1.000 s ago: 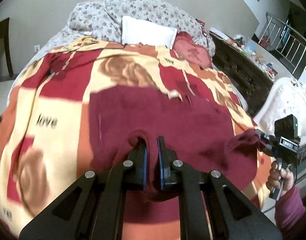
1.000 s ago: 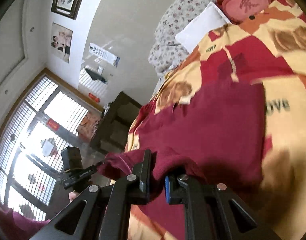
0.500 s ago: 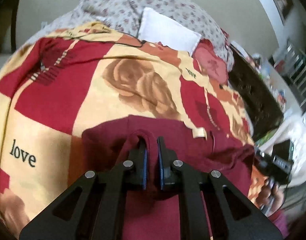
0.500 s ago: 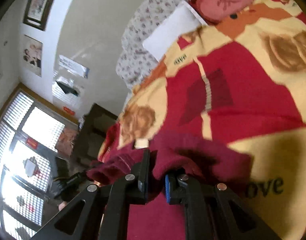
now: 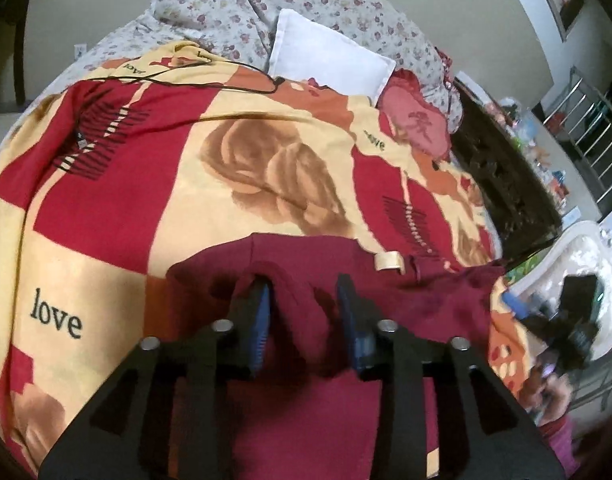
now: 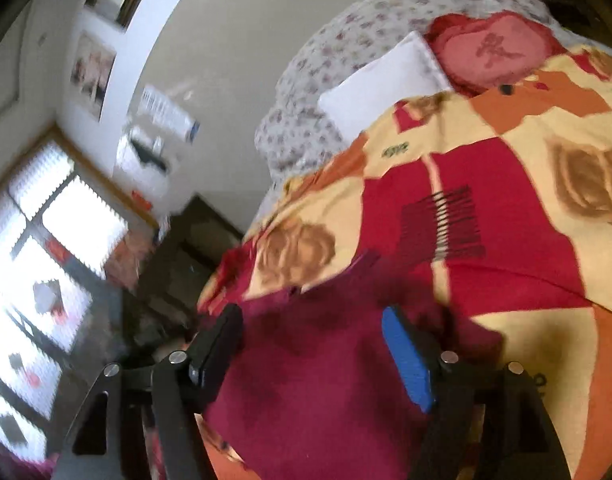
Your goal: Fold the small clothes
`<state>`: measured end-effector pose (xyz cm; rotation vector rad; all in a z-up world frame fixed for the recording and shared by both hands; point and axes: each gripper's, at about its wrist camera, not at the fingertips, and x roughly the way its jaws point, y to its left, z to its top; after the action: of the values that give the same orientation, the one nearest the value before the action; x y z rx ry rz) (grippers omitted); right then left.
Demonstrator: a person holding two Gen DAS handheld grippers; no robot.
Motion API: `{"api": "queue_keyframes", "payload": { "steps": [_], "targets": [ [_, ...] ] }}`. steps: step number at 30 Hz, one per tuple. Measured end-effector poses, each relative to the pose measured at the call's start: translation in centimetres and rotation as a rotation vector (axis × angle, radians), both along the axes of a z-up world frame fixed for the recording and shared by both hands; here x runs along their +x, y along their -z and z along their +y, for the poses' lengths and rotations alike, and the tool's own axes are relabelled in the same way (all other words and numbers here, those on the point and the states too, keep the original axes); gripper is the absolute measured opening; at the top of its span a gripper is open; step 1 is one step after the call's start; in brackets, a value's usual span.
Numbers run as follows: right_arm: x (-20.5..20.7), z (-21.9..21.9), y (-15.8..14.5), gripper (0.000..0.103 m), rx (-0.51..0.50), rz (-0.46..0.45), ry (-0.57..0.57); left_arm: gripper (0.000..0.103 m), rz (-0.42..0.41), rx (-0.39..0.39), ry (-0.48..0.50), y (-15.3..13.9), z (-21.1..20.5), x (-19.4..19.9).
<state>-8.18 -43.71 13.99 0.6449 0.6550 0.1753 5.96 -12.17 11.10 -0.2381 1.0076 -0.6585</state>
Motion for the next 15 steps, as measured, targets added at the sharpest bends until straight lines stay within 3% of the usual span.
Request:
{"api": "queue_keyframes", "payload": {
  "steps": [2,3,4,7,13,15],
  "targets": [
    [1.1,1.4,0.9,0.065,-0.068,0.033,-0.021,0.051,-0.009,-0.017,-0.027,-0.3,0.2,0.2],
    [1.6,1.7,1.4,0.065,-0.083,0.050,-0.022,0.069,-0.035,-0.015,-0.051,-0.7,0.5,0.2],
    [2.2,1.8,1.9,0.065,-0.092,0.068,-0.020,0.077,-0.050,-0.015,-0.064,-1.0,0.7,0.2],
    [4.1,1.2,3.8,0.065,-0.120,0.117,0.014,0.077,-0.066,-0.039,-0.081,-1.5,1.0,0.1],
    [7.1,0.8,4.3,0.065,-0.229,0.135,0.074,0.077,-0.121,0.102,-0.055,-0.5,-1.4,-1.0],
    [7.2,0.6,4.0,0.065,-0.216,0.140,0.082,0.077,-0.123,0.134,-0.053,0.3,-2.2,-1.0]
  ]
}}
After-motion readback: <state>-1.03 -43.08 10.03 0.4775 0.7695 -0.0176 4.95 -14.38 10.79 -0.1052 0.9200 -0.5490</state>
